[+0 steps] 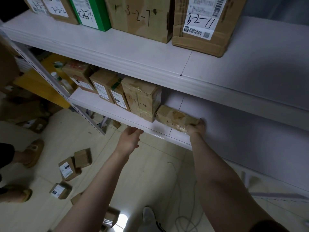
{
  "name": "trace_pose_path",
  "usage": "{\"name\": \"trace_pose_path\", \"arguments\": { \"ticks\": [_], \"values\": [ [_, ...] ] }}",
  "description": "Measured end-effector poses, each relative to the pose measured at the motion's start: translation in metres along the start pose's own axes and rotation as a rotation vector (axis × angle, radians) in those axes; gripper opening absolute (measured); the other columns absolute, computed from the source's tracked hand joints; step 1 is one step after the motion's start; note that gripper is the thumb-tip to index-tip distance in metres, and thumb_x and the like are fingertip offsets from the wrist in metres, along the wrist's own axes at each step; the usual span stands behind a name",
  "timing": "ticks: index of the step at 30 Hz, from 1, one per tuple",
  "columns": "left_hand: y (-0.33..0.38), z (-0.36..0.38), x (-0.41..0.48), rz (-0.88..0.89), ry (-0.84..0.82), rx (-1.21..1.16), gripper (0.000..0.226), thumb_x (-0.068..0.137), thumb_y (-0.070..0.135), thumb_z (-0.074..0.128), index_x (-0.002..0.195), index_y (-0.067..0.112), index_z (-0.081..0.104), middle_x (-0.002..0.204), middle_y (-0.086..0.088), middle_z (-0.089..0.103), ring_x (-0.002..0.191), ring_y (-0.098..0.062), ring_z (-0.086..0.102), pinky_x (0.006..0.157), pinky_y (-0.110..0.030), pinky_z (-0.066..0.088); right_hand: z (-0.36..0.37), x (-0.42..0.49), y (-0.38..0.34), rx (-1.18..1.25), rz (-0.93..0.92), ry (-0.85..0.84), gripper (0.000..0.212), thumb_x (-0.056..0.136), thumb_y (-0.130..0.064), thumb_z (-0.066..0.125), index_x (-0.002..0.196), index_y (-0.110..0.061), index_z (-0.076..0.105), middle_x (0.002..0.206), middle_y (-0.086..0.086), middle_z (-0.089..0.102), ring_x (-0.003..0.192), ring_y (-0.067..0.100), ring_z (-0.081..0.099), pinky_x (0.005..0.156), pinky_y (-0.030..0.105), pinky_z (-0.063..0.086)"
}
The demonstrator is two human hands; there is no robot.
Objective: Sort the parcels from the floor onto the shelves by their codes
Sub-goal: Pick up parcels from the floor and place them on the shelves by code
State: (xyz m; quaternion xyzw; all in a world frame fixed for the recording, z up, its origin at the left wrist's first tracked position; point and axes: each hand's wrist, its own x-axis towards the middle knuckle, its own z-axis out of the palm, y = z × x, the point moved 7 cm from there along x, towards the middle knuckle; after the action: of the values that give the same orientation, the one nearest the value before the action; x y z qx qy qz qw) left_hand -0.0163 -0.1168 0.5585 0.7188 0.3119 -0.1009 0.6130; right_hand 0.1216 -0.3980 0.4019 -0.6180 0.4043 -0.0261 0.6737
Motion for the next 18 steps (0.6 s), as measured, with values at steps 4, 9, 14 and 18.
{"name": "trace_pose_path", "arguments": {
  "ticks": [4, 9, 14, 18],
  "values": [
    [-0.005, -0.003, -0.002, -0.004, 0.014, 0.005, 0.013, 0.1, 0.021, 0.052, 0.111, 0.015, 0.052, 0.114, -0.004, 0.057, 0.108, -0.029, 0.058, 0.093, -0.044, 0.05, 0.002, -0.003, -0.016, -0.242, -0.093, -0.03, 0.029, 0.1, -0.008, 0.042, 0.128, -0.018, 0.044, 0.122, 0.0, 0.041, 0.113, 0.016, 0.041, 0.094, 0.029, 0.033],
    [-0.015, -0.012, -0.003, -0.038, 0.052, 0.014, 0.019, 0.098, 0.021, 0.054, 0.113, 0.01, 0.055, 0.111, -0.006, 0.057, 0.107, -0.03, 0.059, 0.094, -0.046, 0.052, 0.003, -0.02, -0.017, -0.189, -0.189, -0.084, 0.08, 0.072, -0.001, 0.066, 0.146, -0.01, 0.036, 0.135, 0.007, 0.051, 0.109, 0.019, 0.054, 0.093, 0.025, 0.043],
    [-0.024, -0.017, -0.003, -0.057, 0.067, 0.018, 0.02, 0.097, 0.021, 0.056, 0.114, 0.01, 0.055, 0.116, -0.007, 0.058, 0.107, -0.029, 0.06, 0.091, -0.044, 0.053, -0.006, -0.022, 0.006, -0.104, -0.197, 0.049, 0.085, 0.055, -0.004, 0.076, 0.135, -0.012, 0.05, 0.127, 0.006, 0.062, 0.106, 0.025, 0.064, 0.096, 0.042, 0.054],
    [-0.029, -0.022, -0.003, -0.064, 0.077, 0.026, 0.028, 0.097, 0.021, 0.056, 0.121, 0.006, 0.056, 0.117, -0.008, 0.058, 0.108, -0.029, 0.059, 0.09, -0.042, 0.053, -0.01, -0.055, 0.009, -0.136, -0.27, 0.006, 0.061, 0.082, 0.001, 0.068, 0.138, -0.009, 0.047, 0.116, 0.003, 0.06, 0.098, 0.017, 0.062, 0.09, 0.027, 0.052]
  ]
}}
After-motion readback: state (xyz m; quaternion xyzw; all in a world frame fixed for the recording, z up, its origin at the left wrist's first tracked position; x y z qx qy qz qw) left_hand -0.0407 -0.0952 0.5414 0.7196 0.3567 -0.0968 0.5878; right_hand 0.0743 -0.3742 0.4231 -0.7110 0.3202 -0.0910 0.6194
